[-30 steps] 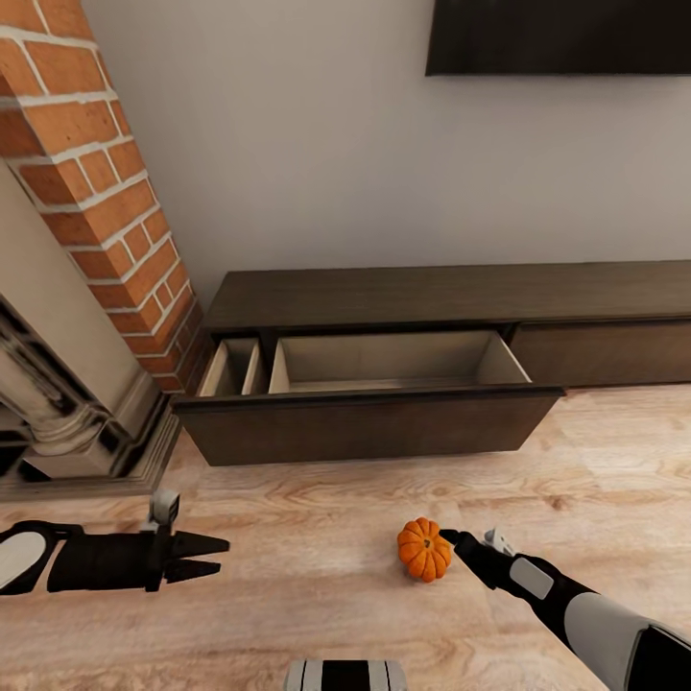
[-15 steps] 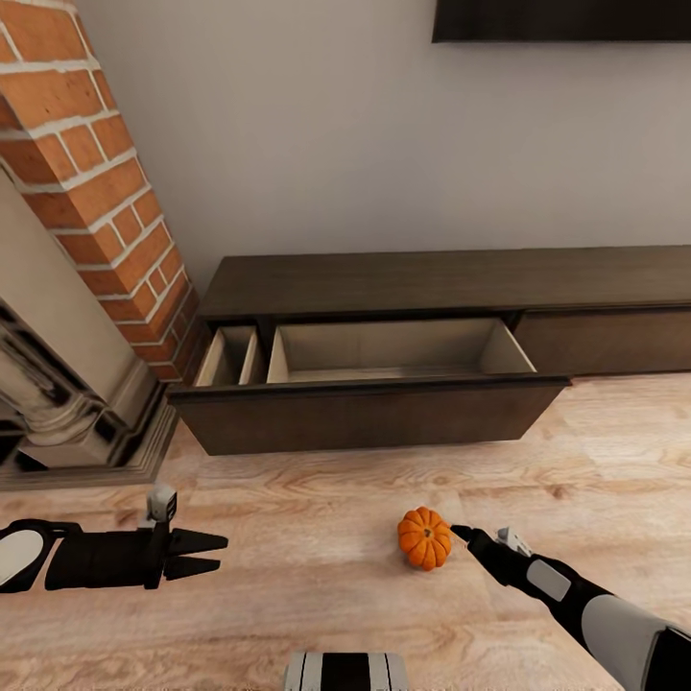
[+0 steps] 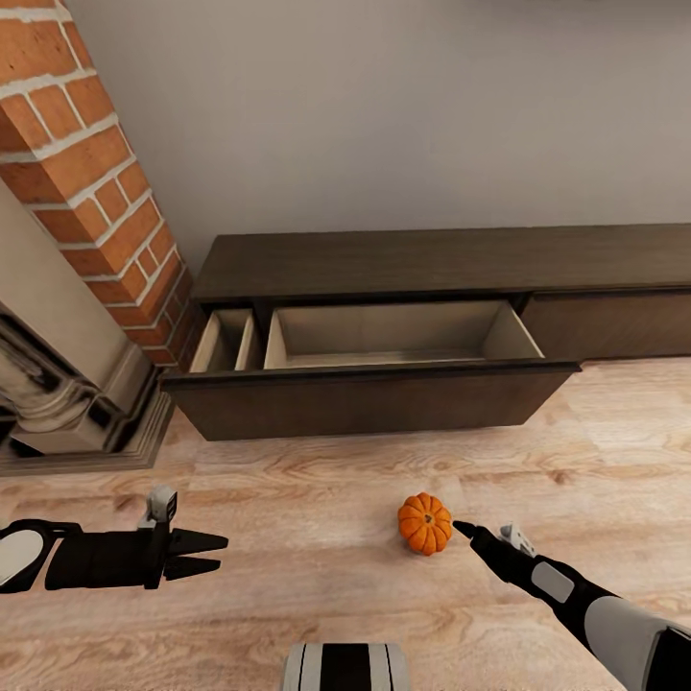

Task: Place each of the two pumpkins and all three candles from the living room inside a cabinet in the living room (use any cabinet), then make sure every cabinet is closed, and position the cauldron so it is next to a table in the living room.

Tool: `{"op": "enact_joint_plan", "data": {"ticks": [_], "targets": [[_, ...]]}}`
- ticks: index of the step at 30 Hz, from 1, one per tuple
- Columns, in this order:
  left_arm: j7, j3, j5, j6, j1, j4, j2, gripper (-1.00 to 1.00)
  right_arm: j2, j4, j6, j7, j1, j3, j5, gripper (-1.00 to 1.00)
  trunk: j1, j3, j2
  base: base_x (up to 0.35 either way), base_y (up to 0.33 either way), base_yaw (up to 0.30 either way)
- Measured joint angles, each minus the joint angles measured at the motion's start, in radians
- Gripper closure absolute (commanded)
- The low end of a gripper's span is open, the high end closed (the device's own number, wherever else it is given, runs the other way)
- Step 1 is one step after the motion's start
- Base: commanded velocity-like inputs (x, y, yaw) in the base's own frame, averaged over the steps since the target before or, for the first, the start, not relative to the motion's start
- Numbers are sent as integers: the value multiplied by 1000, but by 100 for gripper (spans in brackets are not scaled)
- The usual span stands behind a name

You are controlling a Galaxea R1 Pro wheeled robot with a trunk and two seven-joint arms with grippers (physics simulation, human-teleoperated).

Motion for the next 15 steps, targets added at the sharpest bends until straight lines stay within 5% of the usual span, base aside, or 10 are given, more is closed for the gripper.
{"op": "enact_joint_plan", "data": {"ticks": [15], "targets": [[1,0,0,-1,0,0,0,-100,0,0,-10,3,-1,0,-1,-100,1,-12,-1,0,-48,0]]}}
